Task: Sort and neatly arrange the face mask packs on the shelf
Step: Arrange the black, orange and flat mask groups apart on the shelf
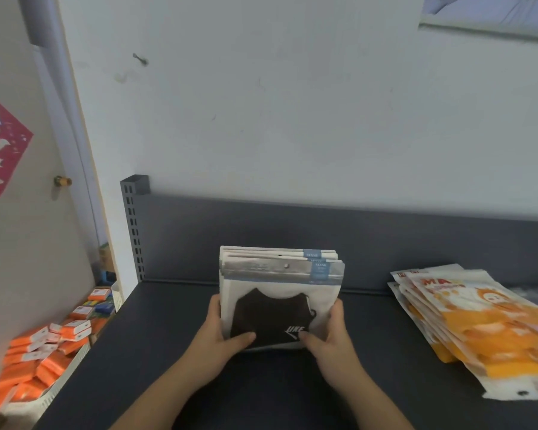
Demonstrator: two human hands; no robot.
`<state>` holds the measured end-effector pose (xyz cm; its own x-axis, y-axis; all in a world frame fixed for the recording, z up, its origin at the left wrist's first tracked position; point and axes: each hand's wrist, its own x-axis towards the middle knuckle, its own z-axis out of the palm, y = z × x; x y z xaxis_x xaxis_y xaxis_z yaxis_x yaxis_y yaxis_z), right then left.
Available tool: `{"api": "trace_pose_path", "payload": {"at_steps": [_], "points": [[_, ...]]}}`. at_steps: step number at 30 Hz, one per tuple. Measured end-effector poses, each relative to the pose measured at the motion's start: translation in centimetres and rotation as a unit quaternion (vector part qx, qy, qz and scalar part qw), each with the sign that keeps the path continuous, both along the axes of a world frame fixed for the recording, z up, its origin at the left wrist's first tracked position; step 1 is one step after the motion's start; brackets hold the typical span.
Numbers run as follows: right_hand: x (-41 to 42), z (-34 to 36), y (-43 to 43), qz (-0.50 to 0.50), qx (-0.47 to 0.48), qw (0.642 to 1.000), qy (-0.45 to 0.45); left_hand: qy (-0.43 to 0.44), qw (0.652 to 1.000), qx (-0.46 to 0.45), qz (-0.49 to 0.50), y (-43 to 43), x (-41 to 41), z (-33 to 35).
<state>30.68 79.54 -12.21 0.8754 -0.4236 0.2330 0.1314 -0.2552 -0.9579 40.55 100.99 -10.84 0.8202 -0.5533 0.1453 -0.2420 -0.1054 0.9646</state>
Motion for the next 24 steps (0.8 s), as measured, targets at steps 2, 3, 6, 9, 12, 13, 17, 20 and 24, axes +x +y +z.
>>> {"api": "trace_pose_path", "payload": {"at_steps": [2,3,6,9,12,13,17,20,24], "points": [[0.0,0.2,0.2,0.005,-0.010,1.000,0.015,0.005,1.000,0.006,-0.007,0.0,0.3,-0.3],[0.0,0.1,0.3,0.008,-0.017,0.999,0.026,0.006,1.000,0.019,-0.013,0.0,0.5,-0.5],[-0.3,-0.3,0.3,0.013,-0.029,0.998,0.047,0.004,0.999,0.049,-0.023,0.0,0.7,-0.8],[-0.3,-0.1,0.5,0.000,-0.027,0.999,0.036,0.016,0.998,0.058,-0.020,0.2,0.9,-0.7],[-0.3,0.2,0.8,0.006,-0.033,0.999,0.026,0.017,0.998,0.059,-0.013,0.6,1.1,-0.9],[-0.4,0.3,0.9,0.008,-0.035,0.999,0.025,0.015,0.998,0.060,-0.010,0.7,1.1,-0.8],[-0.4,0.3,0.8,0.002,-0.024,1.000,0.012,0.002,0.996,0.084,-0.022,0.7,1.0,-0.4],[-0.4,0.5,0.8,0.000,-0.013,1.000,0.002,-0.004,0.995,0.096,-0.030,0.7,0.8,0.0],[-0.2,0.1,0.7,-0.018,-0.011,1.000,-0.002,-0.011,0.990,0.142,-0.016,0.9,0.6,-0.5]]}}
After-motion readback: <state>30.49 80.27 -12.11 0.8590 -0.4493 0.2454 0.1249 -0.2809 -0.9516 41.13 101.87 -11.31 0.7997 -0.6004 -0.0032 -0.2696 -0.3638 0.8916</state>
